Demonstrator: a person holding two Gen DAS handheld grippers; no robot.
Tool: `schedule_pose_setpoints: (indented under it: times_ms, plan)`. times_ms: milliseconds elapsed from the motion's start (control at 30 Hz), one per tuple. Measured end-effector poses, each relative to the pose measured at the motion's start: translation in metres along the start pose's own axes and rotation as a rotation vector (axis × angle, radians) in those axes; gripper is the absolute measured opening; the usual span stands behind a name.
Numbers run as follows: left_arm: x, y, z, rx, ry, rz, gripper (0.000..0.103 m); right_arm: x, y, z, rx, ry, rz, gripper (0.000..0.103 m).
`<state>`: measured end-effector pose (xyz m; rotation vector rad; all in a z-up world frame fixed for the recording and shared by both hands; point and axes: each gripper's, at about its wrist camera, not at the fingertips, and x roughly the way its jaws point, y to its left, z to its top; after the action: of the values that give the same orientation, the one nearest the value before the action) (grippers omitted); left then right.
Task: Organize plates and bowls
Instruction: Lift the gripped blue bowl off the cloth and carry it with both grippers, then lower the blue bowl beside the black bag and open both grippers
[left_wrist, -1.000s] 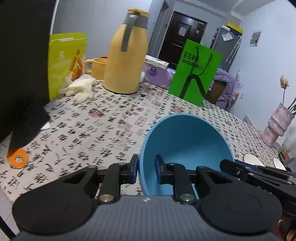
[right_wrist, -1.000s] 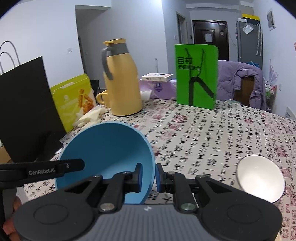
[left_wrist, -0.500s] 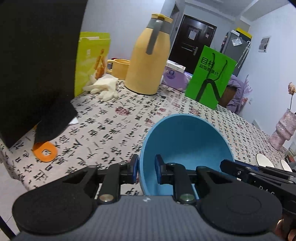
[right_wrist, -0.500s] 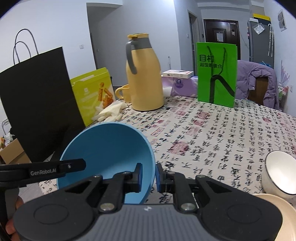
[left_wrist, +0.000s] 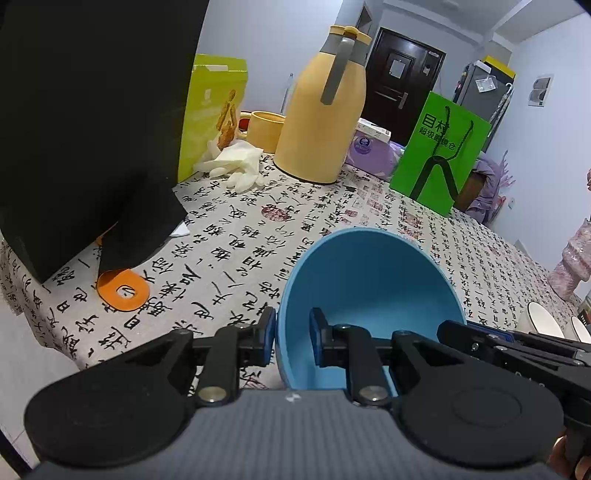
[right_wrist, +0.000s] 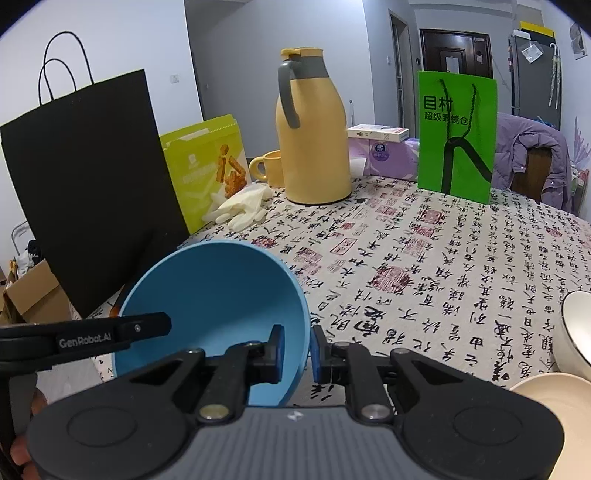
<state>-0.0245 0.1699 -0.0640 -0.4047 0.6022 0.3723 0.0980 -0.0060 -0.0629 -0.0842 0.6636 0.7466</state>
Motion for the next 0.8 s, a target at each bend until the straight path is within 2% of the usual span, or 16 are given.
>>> schedule_pose_setpoints:
  times_ms: [600,800]
  plan:
    - [0.020,0.015,0.000,-0.026,0.043,0.016,0.019,0.027,0.001,-0.002,0.009,0.049,0.019,0.015]
    - [0.030,0.019,0.001,-0.044,0.055,0.005,0.021,0.039,-0.002,-0.001,0.016,0.063,0.032,0.020]
